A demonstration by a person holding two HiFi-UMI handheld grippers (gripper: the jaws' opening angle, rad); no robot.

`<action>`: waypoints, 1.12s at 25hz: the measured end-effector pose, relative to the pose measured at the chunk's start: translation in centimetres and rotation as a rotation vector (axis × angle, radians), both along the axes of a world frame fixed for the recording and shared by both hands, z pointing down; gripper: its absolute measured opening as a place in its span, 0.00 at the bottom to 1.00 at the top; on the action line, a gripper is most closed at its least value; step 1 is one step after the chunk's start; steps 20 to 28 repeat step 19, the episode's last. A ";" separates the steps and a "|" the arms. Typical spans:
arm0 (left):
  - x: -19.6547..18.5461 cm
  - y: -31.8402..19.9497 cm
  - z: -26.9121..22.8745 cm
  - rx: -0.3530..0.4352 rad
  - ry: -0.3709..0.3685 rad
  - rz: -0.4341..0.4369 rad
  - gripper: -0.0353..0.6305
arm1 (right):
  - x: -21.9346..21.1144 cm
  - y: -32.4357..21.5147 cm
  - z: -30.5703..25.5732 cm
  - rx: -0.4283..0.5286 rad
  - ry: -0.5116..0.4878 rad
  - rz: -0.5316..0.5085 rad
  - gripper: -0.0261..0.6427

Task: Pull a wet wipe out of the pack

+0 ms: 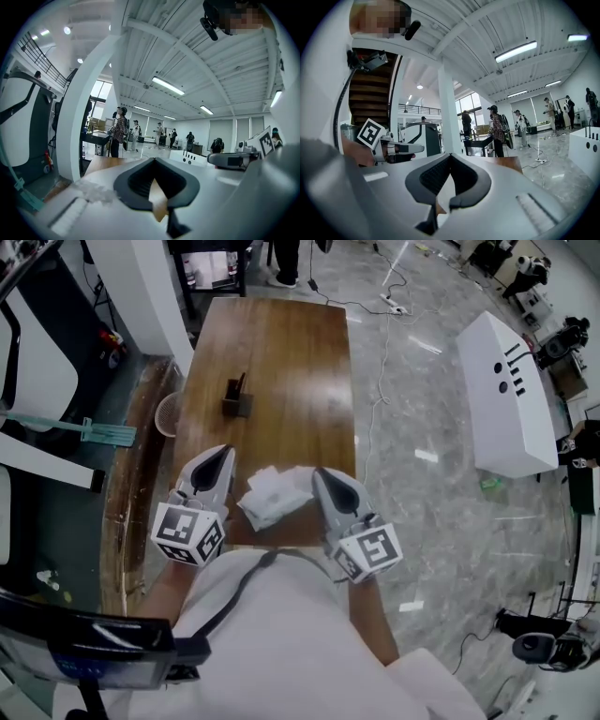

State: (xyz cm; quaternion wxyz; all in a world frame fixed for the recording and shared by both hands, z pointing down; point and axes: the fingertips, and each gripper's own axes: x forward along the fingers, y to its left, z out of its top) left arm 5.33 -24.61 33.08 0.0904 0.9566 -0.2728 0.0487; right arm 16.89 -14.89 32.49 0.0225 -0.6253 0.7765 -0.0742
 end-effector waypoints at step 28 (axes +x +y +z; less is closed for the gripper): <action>-0.7 -0.3 1.8 -0.040 -0.013 -0.001 0.06 | 0.0 -0.1 0.5 -0.021 0.017 0.013 0.05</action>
